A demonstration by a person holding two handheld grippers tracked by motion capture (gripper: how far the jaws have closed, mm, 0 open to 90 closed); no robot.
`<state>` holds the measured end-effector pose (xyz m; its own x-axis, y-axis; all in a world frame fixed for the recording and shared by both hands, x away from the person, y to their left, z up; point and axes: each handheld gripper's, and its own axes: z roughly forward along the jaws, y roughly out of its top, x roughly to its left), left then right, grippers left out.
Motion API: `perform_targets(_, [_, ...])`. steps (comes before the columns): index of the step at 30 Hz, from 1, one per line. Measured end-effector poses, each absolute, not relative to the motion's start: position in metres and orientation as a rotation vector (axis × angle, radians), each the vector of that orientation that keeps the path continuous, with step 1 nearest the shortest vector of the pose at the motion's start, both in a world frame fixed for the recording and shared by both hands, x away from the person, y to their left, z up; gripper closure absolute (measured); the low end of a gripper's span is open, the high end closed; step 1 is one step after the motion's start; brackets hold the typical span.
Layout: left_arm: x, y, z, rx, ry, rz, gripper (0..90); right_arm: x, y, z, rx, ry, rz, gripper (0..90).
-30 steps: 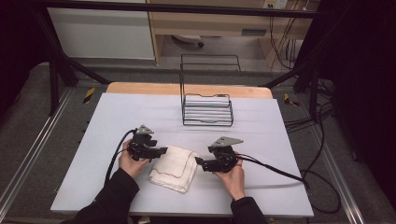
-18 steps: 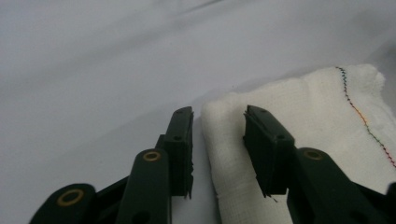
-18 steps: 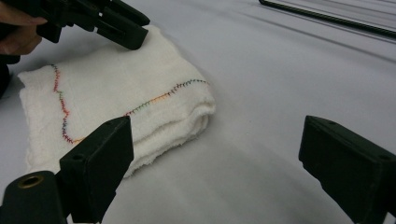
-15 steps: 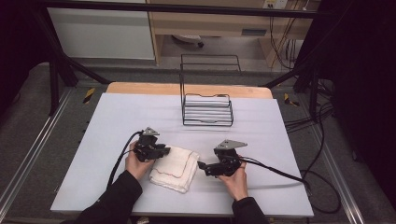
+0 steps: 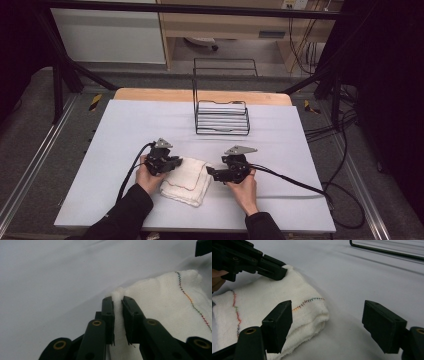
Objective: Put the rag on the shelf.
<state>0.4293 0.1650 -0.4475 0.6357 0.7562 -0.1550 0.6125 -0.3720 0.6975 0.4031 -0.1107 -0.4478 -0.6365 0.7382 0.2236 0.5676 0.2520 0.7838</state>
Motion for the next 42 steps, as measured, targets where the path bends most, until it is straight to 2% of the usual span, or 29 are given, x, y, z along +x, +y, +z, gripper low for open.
perform_targets(7, [0.43,0.166,-0.448,2.109,1.041,0.245,79.1,0.408,-0.099,-0.452,1.246,2.34,1.29,37.8])
perform_targets(8, [0.429,0.166,-0.448,2.11,1.039,0.246,79.1,0.411,-0.096,-0.454,1.271,2.343,1.273,42.4])
perform_targets(17, [0.429,0.166,-0.449,2.11,1.02,0.257,79.0,0.409,-0.092,-0.458,1.29,2.354,1.253,54.8])
perform_targets(20, [0.429,0.167,-0.45,2.103,1.019,0.251,79.0,0.406,-0.088,-0.457,1.31,2.377,1.247,64.7])
perform_targets(29, [0.429,0.168,-0.449,2.105,1.017,0.252,79.0,0.405,-0.085,-0.457,1.393,2.379,1.278,78.1])
perform_targets(34, [0.428,0.167,-0.449,2.094,1.041,0.248,80.7,0.405,-0.085,-0.456,1.398,2.371,1.29,81.8])
perform_targets(42, [0.424,0.171,-0.442,2.054,1.036,0.269,82.4,0.404,-0.088,-0.449,1.375,2.369,1.321,83.0])
